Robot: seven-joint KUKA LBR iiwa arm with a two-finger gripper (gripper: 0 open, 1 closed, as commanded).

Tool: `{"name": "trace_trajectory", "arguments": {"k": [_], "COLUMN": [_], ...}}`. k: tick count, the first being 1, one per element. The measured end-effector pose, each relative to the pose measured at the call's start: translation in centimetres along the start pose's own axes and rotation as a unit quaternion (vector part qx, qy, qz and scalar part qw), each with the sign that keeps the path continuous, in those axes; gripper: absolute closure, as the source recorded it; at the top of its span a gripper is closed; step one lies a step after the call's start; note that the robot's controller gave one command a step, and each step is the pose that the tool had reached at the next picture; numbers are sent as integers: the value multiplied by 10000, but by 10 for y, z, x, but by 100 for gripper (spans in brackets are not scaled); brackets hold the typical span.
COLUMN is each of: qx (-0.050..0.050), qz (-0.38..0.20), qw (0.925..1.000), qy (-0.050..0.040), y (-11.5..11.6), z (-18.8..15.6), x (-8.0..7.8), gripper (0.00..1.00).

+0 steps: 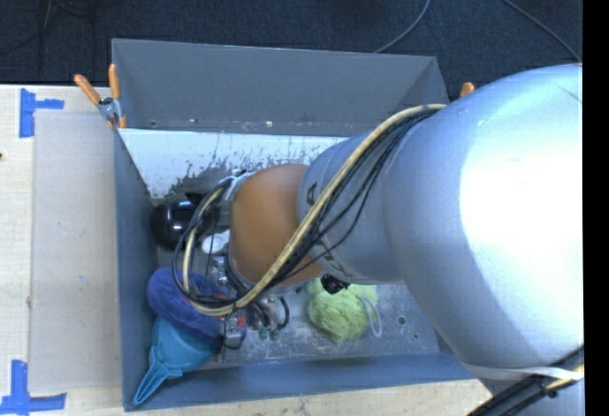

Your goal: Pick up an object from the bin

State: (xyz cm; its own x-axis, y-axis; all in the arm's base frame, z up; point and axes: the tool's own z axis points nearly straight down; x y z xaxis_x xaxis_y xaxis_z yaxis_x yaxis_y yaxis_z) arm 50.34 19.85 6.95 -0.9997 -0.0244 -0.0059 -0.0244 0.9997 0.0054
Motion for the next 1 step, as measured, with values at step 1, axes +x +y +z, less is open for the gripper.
{"name": "trace_trajectory", "arguments": {"k": [1], "qx": [16], "qz": [22], "qw": [10000], "qy": [10], "y": [-4], "z": [0], "x": [0], "gripper": [100]}}
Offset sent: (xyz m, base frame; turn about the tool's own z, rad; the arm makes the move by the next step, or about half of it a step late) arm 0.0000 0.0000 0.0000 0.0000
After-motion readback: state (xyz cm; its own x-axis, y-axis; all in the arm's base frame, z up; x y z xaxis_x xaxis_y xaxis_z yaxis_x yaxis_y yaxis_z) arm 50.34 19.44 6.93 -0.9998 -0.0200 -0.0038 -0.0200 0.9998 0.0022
